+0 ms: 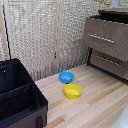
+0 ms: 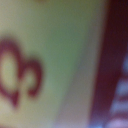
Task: Locate and clasp the grip of the topmost drawer. Steadily and circumspectly yank the drawer open. Discover and seize the nutrition bar using your clamp. Deposit the nutrition bar in the accessible drawer. Unclench the nutrition bar.
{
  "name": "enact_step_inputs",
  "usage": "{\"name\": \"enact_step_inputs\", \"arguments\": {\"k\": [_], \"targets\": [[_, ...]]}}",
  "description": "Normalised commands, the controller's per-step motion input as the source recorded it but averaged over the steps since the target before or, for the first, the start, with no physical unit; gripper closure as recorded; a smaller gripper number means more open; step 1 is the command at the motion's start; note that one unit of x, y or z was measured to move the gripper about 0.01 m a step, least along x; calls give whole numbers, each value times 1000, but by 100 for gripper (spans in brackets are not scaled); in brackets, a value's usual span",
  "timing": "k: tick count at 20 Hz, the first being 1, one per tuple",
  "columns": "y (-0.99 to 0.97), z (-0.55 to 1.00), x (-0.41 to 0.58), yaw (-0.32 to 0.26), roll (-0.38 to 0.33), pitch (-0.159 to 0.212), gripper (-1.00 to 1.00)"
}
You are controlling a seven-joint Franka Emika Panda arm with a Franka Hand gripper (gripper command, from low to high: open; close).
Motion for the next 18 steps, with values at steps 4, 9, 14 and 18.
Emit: {"name": "enact_step_inputs", "arguments": {"k": [4, 9, 14, 18], "targets": [[-991, 484, 11, 26, 30, 78, 100], [-931, 517, 112, 50, 46, 35, 100], [-892, 530, 200, 49, 57, 35, 100], [-849, 381, 269, 65, 59, 55, 100]]}}
